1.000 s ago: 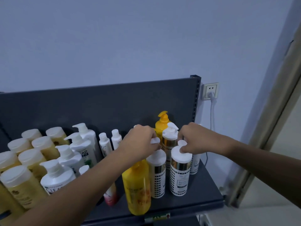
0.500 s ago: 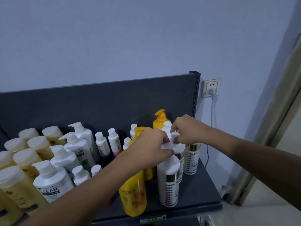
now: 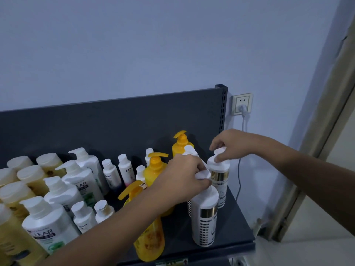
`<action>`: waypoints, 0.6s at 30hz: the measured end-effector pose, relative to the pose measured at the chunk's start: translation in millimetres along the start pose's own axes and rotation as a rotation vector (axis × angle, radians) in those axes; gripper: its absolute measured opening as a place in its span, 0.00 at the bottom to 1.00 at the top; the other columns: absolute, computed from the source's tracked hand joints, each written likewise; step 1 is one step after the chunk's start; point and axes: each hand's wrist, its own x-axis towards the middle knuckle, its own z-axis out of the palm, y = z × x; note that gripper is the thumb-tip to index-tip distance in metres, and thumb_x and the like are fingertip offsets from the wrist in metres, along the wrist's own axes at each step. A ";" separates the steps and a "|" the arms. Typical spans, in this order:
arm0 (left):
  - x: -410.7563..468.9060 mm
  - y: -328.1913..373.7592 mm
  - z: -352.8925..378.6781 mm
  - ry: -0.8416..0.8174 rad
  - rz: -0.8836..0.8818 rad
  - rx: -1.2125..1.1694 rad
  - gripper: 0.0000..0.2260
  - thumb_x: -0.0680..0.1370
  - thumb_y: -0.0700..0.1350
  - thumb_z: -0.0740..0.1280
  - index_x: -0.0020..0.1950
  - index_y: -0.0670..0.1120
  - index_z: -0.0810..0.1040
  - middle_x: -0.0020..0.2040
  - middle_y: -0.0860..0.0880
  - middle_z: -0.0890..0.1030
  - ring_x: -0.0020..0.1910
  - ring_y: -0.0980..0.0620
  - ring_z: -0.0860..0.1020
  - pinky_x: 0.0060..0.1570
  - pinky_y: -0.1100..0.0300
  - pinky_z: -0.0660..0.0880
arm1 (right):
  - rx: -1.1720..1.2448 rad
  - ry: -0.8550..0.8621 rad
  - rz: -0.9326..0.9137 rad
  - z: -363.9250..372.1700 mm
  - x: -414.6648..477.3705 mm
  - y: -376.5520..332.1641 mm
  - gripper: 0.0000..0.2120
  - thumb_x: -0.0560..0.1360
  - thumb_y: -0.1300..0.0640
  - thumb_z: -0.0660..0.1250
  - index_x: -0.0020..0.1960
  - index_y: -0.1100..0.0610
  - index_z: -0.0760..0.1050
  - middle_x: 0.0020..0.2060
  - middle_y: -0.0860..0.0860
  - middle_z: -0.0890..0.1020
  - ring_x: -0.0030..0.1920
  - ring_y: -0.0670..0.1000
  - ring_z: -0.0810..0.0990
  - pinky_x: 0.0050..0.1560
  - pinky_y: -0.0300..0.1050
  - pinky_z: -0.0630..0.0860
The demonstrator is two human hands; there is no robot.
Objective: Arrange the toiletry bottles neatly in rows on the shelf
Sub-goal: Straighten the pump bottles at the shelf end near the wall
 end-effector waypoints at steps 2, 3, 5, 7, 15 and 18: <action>-0.8 -1.2 -0.1 -0.017 -0.005 -0.006 0.10 0.73 0.53 0.73 0.47 0.48 0.84 0.41 0.54 0.84 0.42 0.56 0.82 0.42 0.51 0.81 | -0.030 0.012 0.003 11.1 2.3 7.0 0.16 0.75 0.51 0.75 0.62 0.50 0.82 0.53 0.44 0.81 0.55 0.48 0.78 0.56 0.44 0.76; -1.3 -1.4 -0.8 -0.028 -0.003 -0.006 0.10 0.72 0.54 0.74 0.48 0.49 0.83 0.41 0.54 0.84 0.41 0.56 0.82 0.41 0.50 0.81 | -0.043 0.036 0.005 15.7 4.5 10.3 0.15 0.74 0.51 0.76 0.60 0.50 0.83 0.53 0.44 0.82 0.55 0.48 0.78 0.54 0.44 0.76; -3.0 -1.5 -4.0 -0.055 -0.003 0.007 0.14 0.72 0.57 0.75 0.51 0.49 0.82 0.42 0.53 0.84 0.42 0.55 0.82 0.42 0.50 0.81 | -0.073 0.059 0.002 19.8 8.8 15.7 0.12 0.73 0.52 0.76 0.57 0.49 0.83 0.52 0.45 0.83 0.54 0.50 0.80 0.51 0.44 0.77; -4.5 -4.5 -12.0 -0.062 -0.017 0.021 0.20 0.71 0.59 0.76 0.56 0.49 0.82 0.45 0.53 0.85 0.44 0.55 0.82 0.45 0.51 0.81 | -0.080 0.071 0.003 18.8 13.1 20.3 0.12 0.72 0.53 0.78 0.55 0.50 0.85 0.49 0.44 0.83 0.52 0.50 0.81 0.48 0.42 0.75; -8.6 -65.3 -81.5 0.092 -0.130 0.105 0.11 0.75 0.44 0.76 0.57 0.51 0.84 0.46 0.57 0.84 0.44 0.61 0.82 0.51 0.59 0.82 | -0.097 0.190 0.105 19.3 58.8 31.1 0.20 0.73 0.51 0.78 0.63 0.57 0.84 0.61 0.51 0.85 0.60 0.53 0.82 0.50 0.41 0.72; -6.8 -94.4 -90.9 0.117 -0.217 0.114 0.11 0.74 0.45 0.76 0.56 0.51 0.84 0.45 0.58 0.83 0.42 0.63 0.82 0.48 0.66 0.80 | -0.098 0.204 0.119 19.7 77.2 28.4 0.21 0.73 0.52 0.78 0.63 0.58 0.84 0.62 0.51 0.85 0.61 0.54 0.82 0.55 0.44 0.77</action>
